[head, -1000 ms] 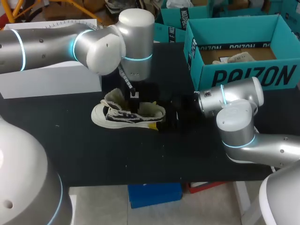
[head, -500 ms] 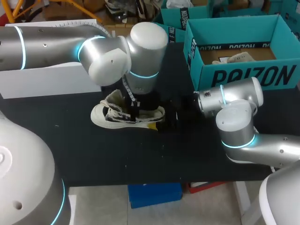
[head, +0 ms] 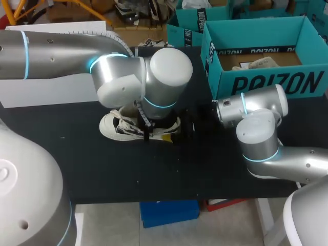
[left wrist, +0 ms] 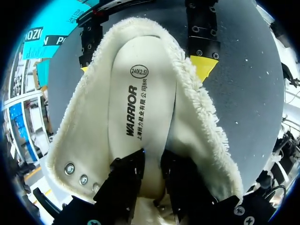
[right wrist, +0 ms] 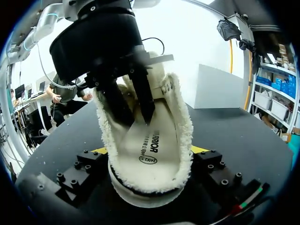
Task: Take the shoe out of the shoebox, open the shoe tongue, remove and reinsert the insole, then place the shoe into the shoebox
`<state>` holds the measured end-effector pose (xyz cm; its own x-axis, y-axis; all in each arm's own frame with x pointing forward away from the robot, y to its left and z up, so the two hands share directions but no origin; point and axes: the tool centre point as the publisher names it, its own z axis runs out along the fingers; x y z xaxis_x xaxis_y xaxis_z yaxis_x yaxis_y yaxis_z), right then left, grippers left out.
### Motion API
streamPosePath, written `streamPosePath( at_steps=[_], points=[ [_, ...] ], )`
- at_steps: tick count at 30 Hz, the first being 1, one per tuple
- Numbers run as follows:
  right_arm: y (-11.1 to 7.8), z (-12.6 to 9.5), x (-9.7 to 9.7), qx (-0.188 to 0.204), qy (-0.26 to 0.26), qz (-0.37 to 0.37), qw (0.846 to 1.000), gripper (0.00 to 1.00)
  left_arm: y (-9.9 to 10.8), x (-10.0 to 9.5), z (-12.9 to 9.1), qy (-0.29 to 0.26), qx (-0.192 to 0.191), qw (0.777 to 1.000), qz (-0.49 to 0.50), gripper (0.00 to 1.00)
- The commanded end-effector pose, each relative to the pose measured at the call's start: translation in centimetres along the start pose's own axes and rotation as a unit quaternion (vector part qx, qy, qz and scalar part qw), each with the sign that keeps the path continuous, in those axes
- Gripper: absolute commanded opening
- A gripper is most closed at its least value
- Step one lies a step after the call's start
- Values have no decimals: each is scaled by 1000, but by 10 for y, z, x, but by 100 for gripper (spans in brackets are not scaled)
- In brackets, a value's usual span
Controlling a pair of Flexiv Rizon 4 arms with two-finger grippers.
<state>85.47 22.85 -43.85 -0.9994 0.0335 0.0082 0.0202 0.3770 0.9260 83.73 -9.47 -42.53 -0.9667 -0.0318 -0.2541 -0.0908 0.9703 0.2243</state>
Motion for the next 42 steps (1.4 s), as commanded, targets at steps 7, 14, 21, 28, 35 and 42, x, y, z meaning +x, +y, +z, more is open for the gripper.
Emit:
streamPosePath(
  at_steps=[7, 14, 21, 28, 35, 42],
  points=[
    [-7, 2, -1, 0, 0, 2, 1000, 0, 14, -2, 107, -62, 46, 997, -24, 22],
    [-7, 2, -1, 0, 0, 2, 1000, 0, 12, -11, 107, -74, 63, 995, -31, 20],
    [-7, 2, -1, 0, 0, 2, 1000, 0, 10, -22, 108, -84, 73, 993, -30, 17],
    [-7, 2, -1, 0, 0, 2, 1000, 0, 6, -29, 104, -96, 86, 991, -31, 16],
    [-7, 2, -1, 0, 0, 2, 1000, 0, -3, -28, 109, -75, 92, 993, -18, 0],
    [-7, 2, -1, 0, 0, 2, 1000, 0, -2, -22, 87, -26, 118, 993, 18, 0]
  ],
)
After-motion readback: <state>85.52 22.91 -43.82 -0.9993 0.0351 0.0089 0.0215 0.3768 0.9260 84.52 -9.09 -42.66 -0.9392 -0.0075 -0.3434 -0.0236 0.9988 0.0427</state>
